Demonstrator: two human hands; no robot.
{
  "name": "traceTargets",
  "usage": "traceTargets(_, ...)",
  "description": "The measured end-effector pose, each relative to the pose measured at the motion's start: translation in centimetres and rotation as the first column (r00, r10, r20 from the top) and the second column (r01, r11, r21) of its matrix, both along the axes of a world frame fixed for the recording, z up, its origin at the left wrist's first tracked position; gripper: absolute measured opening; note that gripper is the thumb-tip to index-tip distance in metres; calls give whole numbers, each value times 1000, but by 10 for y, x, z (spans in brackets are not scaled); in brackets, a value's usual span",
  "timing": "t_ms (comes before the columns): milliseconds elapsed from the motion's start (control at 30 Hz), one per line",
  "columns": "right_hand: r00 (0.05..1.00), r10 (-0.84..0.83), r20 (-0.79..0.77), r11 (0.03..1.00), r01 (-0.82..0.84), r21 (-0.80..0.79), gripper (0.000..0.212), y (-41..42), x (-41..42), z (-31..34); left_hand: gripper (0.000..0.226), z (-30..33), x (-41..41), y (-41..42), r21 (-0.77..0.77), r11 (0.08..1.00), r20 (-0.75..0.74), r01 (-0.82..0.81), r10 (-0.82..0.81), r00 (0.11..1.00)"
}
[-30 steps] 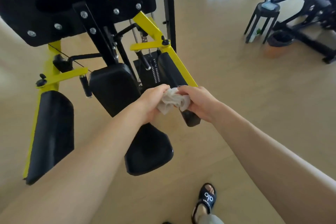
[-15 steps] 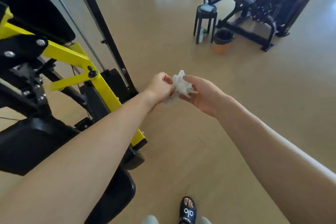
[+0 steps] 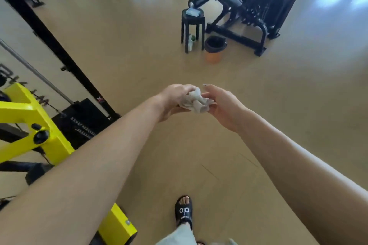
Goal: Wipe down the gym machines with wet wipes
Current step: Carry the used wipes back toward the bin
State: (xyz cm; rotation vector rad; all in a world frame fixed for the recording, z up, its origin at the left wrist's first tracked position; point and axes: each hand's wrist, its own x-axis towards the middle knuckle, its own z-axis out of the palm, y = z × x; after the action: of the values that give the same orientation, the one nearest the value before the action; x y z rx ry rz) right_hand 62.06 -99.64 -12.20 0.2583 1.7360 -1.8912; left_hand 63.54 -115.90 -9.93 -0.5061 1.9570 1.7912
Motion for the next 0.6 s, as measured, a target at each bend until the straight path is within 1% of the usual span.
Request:
traceTargets(67,1000,-6,1,1000,6,25,44,-3,-25,3,16,-6,-28,0,-31,999,-45,-18,17,999)
traceTargets(167,1000,-11,1,998,11,56,27,3,-59,12,13,-12,-69,6,-55,998,-88,-25,20,996)
traceTargets(233,999,-19,42,1000,18,20,20,15,-82,13,15,-11,-97,15,-75,997,-103,4,-12,995)
traceTargets(333,991,-42,130,990,58,-126,35,36,-120,6,19,-11,-142,33,-120,992,-142,42,-59,988)
traceTargets(367,987,-57,149,981,83,-177,38,44,-136,2,22,-10,-159,42,-132,990,-156,52,-73,985)
traceTargets(433,983,-92,156,965,127,-231,42,62,-170,-7,33,-9,-193,61,-163,983,-167,87,-115,979)
traceTargets(467,982,-118,150,959,152,-238,42,73,-189,-12,34,-8,-211,73,-187,976,-168,112,-144,975)
traceTargets(533,972,-183,145,944,215,-249,41,94,-227,-18,27,-7,-247,96,-249,954,-168,166,-211,963)
traceTargets(600,963,-230,140,934,259,-245,31,115,-266,-20,20,-6,-285,118,-332,920,-172,208,-275,946)
